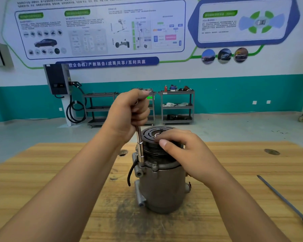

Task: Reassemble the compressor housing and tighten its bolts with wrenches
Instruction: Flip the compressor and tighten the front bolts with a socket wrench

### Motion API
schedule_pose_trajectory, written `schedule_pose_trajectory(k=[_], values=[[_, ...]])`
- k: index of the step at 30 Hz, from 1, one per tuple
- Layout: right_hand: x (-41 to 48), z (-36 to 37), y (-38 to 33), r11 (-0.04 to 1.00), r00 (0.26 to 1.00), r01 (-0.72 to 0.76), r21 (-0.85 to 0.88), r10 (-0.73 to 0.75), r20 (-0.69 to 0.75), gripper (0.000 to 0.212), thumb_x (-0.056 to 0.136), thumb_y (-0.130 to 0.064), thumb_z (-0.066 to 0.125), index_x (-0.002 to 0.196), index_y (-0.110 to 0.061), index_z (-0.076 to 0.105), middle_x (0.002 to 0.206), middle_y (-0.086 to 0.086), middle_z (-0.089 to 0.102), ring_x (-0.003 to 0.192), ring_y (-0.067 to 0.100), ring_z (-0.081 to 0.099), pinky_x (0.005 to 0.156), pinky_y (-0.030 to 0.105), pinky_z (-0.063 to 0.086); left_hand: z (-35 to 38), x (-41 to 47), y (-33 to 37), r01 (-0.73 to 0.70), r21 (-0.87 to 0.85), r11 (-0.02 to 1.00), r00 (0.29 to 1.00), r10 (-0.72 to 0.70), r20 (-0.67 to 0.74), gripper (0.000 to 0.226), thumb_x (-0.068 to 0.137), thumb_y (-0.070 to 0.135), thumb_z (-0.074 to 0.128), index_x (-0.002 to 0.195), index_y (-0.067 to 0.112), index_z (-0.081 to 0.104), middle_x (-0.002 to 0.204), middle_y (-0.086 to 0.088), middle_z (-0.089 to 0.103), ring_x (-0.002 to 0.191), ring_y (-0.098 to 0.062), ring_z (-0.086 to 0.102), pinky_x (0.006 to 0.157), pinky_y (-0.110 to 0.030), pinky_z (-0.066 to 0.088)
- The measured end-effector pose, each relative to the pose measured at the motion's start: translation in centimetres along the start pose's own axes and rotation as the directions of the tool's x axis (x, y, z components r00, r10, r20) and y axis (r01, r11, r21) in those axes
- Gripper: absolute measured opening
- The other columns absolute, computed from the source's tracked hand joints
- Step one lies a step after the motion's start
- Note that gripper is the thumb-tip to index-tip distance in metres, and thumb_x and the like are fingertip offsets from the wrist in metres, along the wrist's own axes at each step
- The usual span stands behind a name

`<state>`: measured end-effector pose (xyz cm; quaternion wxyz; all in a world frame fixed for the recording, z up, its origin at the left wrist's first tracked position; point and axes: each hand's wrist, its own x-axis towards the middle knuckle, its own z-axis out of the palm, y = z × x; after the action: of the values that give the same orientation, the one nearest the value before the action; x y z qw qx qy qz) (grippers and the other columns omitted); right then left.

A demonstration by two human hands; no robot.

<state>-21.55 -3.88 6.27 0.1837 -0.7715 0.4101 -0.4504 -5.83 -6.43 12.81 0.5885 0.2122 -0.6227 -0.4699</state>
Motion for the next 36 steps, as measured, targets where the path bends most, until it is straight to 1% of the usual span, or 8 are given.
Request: schedule_pose_trajectory(k=[3, 6, 8, 13, 24, 28, 32, 36], values=[[-0.1, -0.5, -0.1, 0.999, 1.0, -0.026, 0.029, 0.027, -0.016, 0.017, 0.089, -0.033, 0.055, 0.098, -0.032, 0.071, 0.098, -0.023, 0.064, 0.101, -0.005, 0.053, 0.09, 0.025, 0.043, -1.6, 0.8, -0.1, 0.079, -0.13, 0.988, 0.992, -0.065, 0.105, 0.041, 0.073, 0.016, 0.047, 0.034, 0.021, 0.034, 0.046, 0.004, 0.011, 0.04, -0.01, 0.008, 0.038, -0.016, 0.009], [-0.2, -0.9, 0.0, 0.997, 0.999, -0.052, 0.058, 0.053, -0.014, 0.019, 0.089, -0.036, 0.054, 0.098, -0.032, 0.071, 0.095, -0.025, 0.065, 0.094, -0.009, 0.055, 0.083, 0.021, 0.045, -2.5, 1.3, -0.3, 0.123, -0.226, 0.966, 0.97, -0.069, 0.233, 0.048, 0.057, 0.024, 0.073, 0.038, 0.023, 0.029, 0.048, 0.005, 0.012, 0.042, -0.011, 0.009, 0.04, -0.018, 0.008], [-0.2, -1.1, -0.1, 0.996, 0.998, -0.058, 0.071, 0.059, -0.011, 0.02, 0.088, -0.037, 0.054, 0.097, -0.032, 0.071, 0.092, -0.025, 0.066, 0.091, -0.011, 0.055, 0.079, 0.02, 0.045, -2.7, 1.6, -0.4, 0.136, -0.266, 0.954, 0.965, -0.067, 0.253, 0.048, 0.052, 0.028, 0.075, 0.037, 0.022, 0.03, 0.048, 0.005, 0.013, 0.042, -0.01, 0.01, 0.039, -0.018, 0.008], [-0.2, -1.1, -0.1, 0.998, 0.999, -0.052, 0.04, 0.052, -0.011, 0.017, 0.089, -0.036, 0.055, 0.095, -0.034, 0.07, 0.089, -0.028, 0.064, 0.09, -0.014, 0.053, 0.07, 0.011, 0.041, -2.3, 1.9, -0.9, 0.131, -0.302, 0.944, 0.988, -0.098, 0.121, 0.039, 0.072, 0.026, 0.047, 0.035, 0.02, 0.038, 0.048, 0.005, 0.012, 0.044, -0.01, 0.008, 0.036, -0.018, 0.009], [-0.3, -0.9, 0.0, 1.0, 0.999, -0.024, 0.011, 0.025, -0.035, 0.016, 0.088, -0.035, 0.055, 0.093, -0.038, 0.07, 0.091, -0.031, 0.063, 0.097, -0.011, 0.051, 0.077, 0.012, 0.04, -2.1, 2.6, 1.5, 0.03, -0.349, 0.937, 0.982, -0.092, -0.162, 0.056, 0.092, 0.03, 0.036, 0.038, 0.019, 0.031, 0.041, 0.007, 0.019, 0.036, -0.007, 0.014, 0.035, -0.019, 0.009], [-0.2, -0.8, 0.1, 1.0, 0.999, -0.025, 0.008, 0.025, -0.038, 0.017, 0.088, -0.035, 0.054, 0.095, -0.037, 0.069, 0.091, -0.03, 0.062, 0.096, -0.012, 0.049, 0.074, 0.012, 0.04, -1.1, 1.4, 1.8, -0.014, -0.077, 0.997, 0.941, -0.013, -0.338, 0.057, 0.095, 0.027, 0.039, 0.039, 0.022, 0.035, 0.042, 0.008, 0.022, 0.038, -0.008, 0.017, 0.033, -0.019, 0.016], [-0.1, -0.6, 0.1, 1.0, 0.999, -0.023, 0.02, 0.024, -0.044, 0.016, 0.089, -0.033, 0.054, 0.094, -0.037, 0.069, 0.09, -0.032, 0.061, 0.096, -0.014, 0.049, 0.074, 0.011, 0.04, 0.9, -0.1, 0.9, 0.029, 0.164, 0.986, 0.841, 0.065, -0.538, 0.046, 0.095, 0.032, 0.043, 0.051, 0.02, 0.039, 0.045, 0.01, 0.027, 0.04, -0.009, 0.021, 0.039, -0.021, 0.019], [0.0, -0.7, 0.3, 0.999, 0.998, -0.029, 0.021, 0.03, -0.047, 0.017, 0.089, -0.034, 0.055, 0.097, -0.034, 0.07, 0.092, -0.029, 0.062, 0.096, -0.011, 0.051, 0.079, 0.016, 0.043, 2.6, -0.7, 0.5, 0.012, 0.278, 0.96, 0.851, 0.136, -0.506, 0.033, 0.096, 0.032, 0.04, 0.066, 0.018, 0.042, 0.058, 0.005, 0.031, 0.052, -0.012, 0.025, 0.055, -0.033, 0.02]])
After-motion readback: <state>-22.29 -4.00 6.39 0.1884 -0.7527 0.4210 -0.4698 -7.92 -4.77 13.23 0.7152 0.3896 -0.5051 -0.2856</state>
